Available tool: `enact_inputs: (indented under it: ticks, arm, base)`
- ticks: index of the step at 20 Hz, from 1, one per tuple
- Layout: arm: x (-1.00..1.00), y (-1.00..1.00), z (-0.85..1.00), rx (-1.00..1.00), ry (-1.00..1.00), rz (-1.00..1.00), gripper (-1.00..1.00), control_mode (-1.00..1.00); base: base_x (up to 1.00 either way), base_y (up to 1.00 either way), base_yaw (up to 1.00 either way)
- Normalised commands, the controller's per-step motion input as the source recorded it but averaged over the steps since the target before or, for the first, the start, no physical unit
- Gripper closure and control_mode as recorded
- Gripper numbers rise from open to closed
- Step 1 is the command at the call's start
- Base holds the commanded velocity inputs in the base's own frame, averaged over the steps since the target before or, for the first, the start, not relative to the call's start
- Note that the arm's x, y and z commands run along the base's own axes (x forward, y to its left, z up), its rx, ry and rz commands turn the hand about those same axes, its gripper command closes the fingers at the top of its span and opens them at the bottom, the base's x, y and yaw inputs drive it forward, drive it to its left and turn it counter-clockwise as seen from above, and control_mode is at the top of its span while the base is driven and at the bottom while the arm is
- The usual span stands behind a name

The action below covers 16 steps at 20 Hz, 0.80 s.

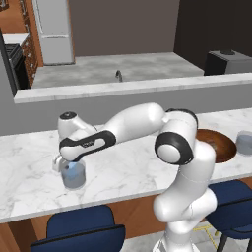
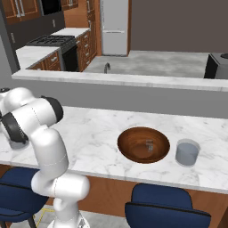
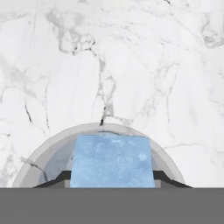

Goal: There are four ice cubes in the ice bowl. Place two ice cubes in each glass of water.

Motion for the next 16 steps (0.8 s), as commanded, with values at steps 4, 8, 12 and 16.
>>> enact_inputs:
  ticks: [4, 8, 12, 16]
  arm:
    - [0.00, 0.00, -0.06, 0.00, 0.00, 0.00, 1.00, -1.00]
    - [0.00, 0.00, 0.00, 0.00, -0.02, 0.00, -1.00, -1.00]
    - [-0.01, -0.01, 0.00, 0.00, -0.05, 0.00, -1.00, -1.00]
    - [-0.02, -0.02, 0.00, 0.00, -0.07, 0.00, -1.00, -1.00]
  base:
    - [0.00, 0.00, 0.00]
    - [0.00, 0.00, 0.00]
    - [0.00, 0.00, 0.00]
    - [0.00, 0.00, 0.00]
